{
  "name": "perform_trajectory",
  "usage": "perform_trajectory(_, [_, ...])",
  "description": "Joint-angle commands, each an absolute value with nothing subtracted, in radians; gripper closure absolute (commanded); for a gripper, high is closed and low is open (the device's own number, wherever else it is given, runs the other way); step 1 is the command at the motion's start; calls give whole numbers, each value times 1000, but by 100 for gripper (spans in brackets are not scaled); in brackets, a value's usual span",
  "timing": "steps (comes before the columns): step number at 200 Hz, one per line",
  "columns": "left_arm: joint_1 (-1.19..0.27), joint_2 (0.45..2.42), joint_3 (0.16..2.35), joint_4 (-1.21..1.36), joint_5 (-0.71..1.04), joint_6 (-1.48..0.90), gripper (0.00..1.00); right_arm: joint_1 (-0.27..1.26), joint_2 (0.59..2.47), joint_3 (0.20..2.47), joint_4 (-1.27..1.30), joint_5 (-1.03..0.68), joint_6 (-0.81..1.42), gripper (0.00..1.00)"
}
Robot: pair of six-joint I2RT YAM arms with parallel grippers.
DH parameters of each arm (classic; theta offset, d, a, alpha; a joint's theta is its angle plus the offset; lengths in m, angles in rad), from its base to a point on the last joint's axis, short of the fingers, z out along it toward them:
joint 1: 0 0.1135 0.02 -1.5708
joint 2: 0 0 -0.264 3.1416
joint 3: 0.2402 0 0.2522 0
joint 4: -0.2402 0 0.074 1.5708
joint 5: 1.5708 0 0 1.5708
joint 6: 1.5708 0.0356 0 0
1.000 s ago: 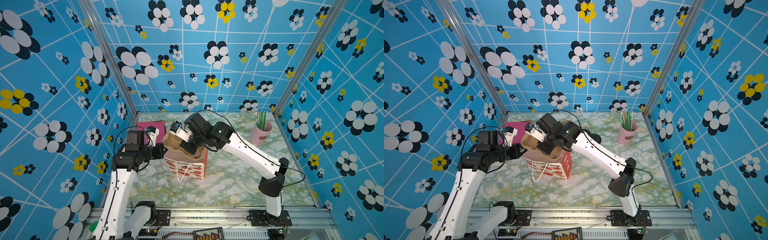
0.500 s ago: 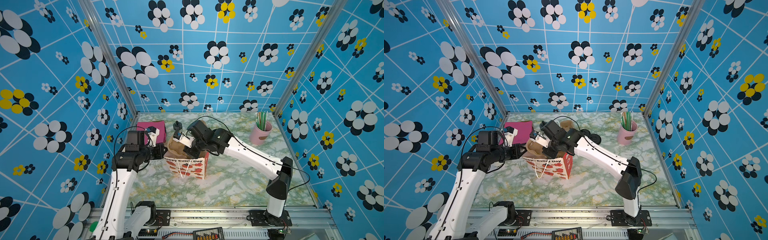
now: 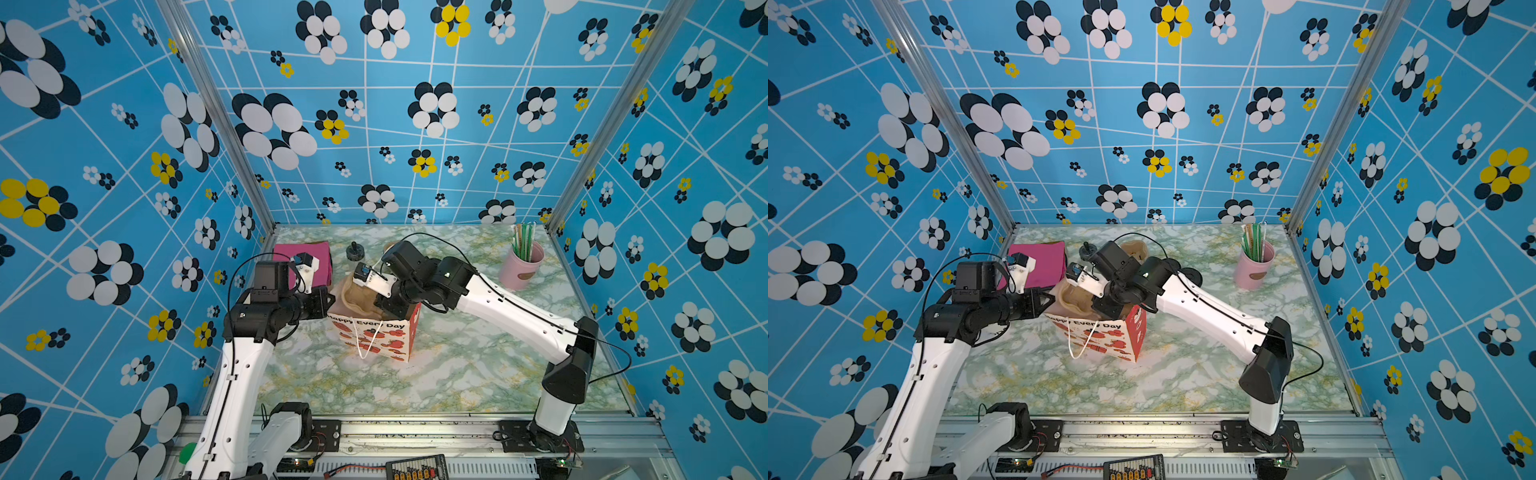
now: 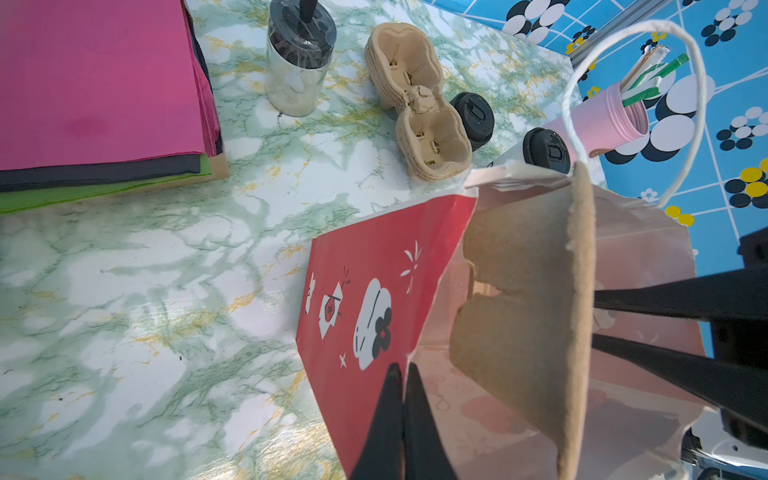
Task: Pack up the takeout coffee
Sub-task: 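Push the cardboard carrier down to the bag bottom with the right gripper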
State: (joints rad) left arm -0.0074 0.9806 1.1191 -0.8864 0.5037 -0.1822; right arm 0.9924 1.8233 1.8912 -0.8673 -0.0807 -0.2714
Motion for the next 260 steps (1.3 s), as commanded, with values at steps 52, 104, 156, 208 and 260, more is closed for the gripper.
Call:
perform_trajectory(52, [-3,956,1127,-864,515,-153,100,1013,1943,2013,-1054,-58,-232,82])
perform_trajectory(104, [-3,947,1124,-855,516,-147,100,1021,2052,2135,-1183,-45,-221,82])
perform_trajectory(156, [-3,940,1121,-851,518,-146,100,1031,2105,2173,-1216,-45,-218,82])
perform_trajectory(208, [-3,934,1121,-851,516,-144,100,1032,2141,2179,-1233,-50,-213,82])
perform_trajectory(260, [-3,926,1118,-853,515,-144,100,1032,2213,2216,-1262,-57,-203,82])
